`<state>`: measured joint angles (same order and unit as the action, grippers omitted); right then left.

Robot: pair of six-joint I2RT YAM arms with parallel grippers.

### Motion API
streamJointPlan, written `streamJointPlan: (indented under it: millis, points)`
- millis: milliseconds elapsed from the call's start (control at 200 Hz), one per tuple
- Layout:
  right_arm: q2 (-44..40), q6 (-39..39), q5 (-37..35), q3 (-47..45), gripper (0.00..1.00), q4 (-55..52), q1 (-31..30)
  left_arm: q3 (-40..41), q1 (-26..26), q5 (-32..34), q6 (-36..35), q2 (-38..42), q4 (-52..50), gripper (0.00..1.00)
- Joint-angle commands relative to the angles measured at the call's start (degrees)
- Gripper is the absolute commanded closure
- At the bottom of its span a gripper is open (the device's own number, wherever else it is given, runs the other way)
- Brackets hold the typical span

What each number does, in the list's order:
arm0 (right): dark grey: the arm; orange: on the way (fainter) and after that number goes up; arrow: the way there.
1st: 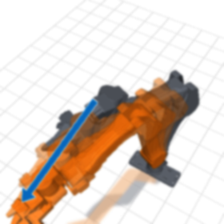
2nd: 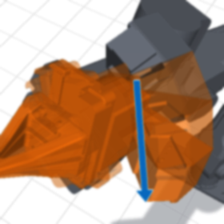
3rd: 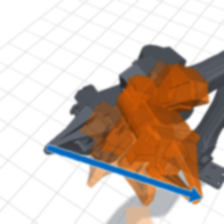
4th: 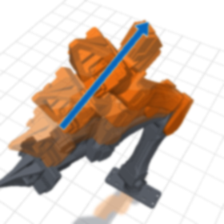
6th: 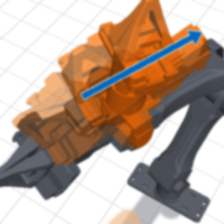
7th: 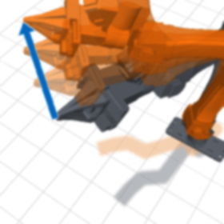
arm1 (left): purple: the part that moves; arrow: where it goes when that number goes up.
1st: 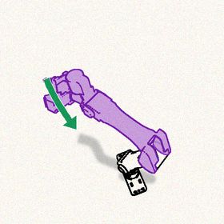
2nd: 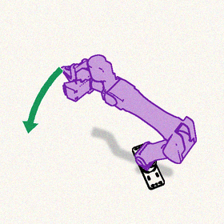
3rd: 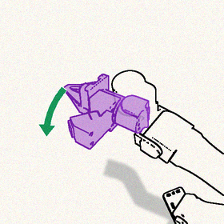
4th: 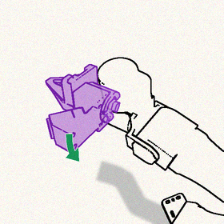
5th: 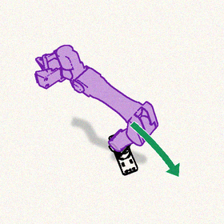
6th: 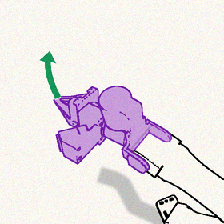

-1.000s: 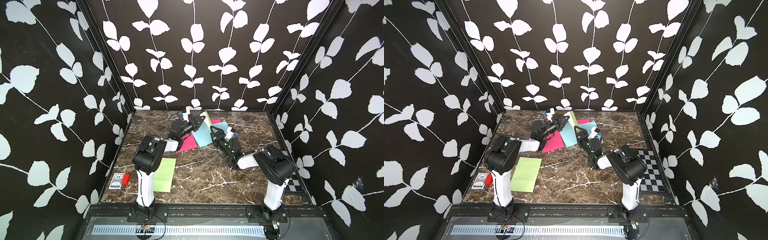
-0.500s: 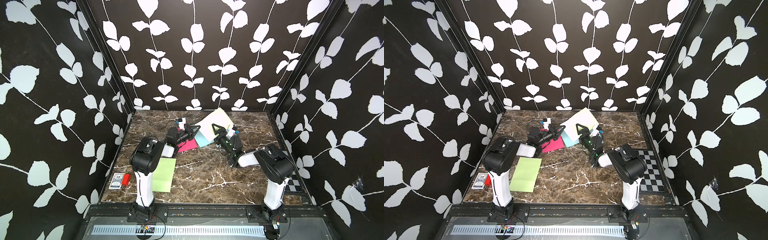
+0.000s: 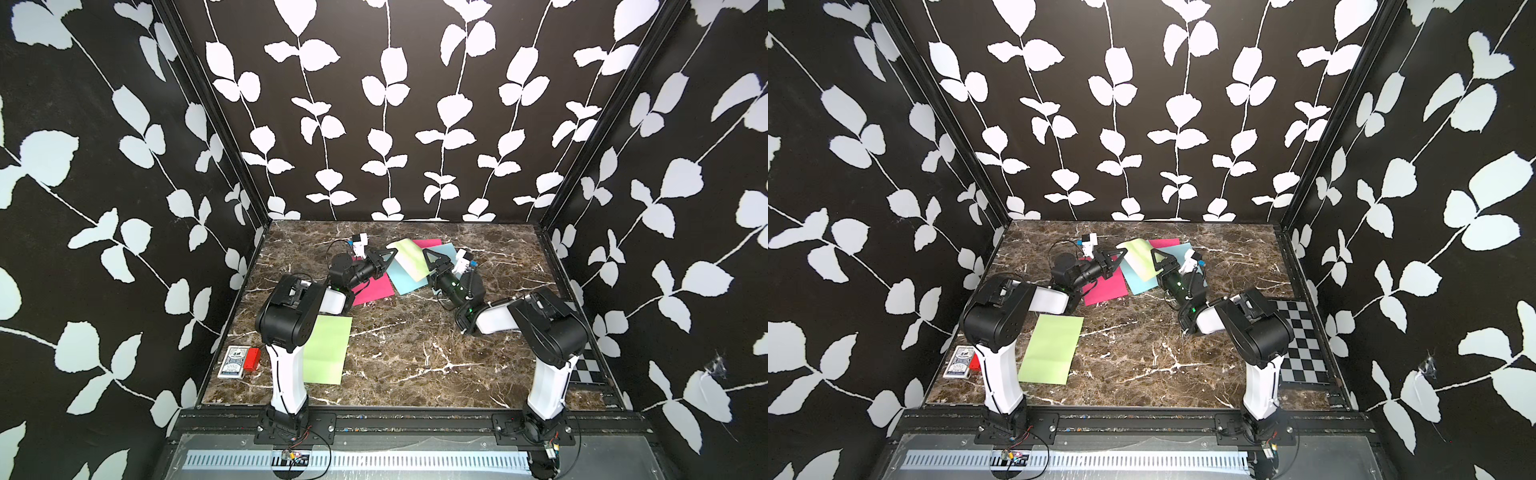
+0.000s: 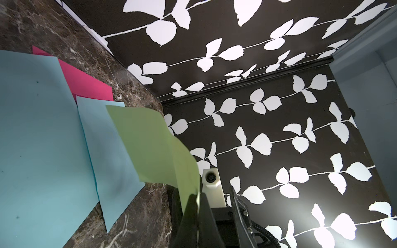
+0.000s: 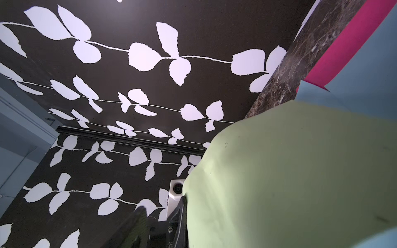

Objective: Sort the scattered colored papers by color
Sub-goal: Pick up the colored paper from the center of the board.

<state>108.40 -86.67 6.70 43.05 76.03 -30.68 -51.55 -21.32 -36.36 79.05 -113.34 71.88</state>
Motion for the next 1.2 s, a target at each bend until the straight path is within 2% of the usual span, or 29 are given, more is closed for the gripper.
streamJointPlan:
  millis: [0, 365, 1125, 1195]
  points:
    - [-1.9, -10.3, 0.2, 0.7, 0.31, 4.9, 0.3, 1.3, 0.4, -0.8, -1.1, 2.6, 1.3, 1.00]
    - [-2.2, -10.4, 0.7, -0.6, 0.42, 4.9, 1.1, 3.3, 0.8, -1.0, -1.5, 3.2, 1.6, 1.00]
    - [-3.3, -9.6, 1.8, -3.3, 0.89, 4.9, 1.6, 2.8, 0.9, -0.5, -1.6, 2.5, 1.4, 1.00]
    - [-3.2, -9.4, 1.9, -3.4, 0.96, 4.9, 1.6, 2.7, 0.9, -0.5, -1.5, 2.4, 1.4, 1.00]
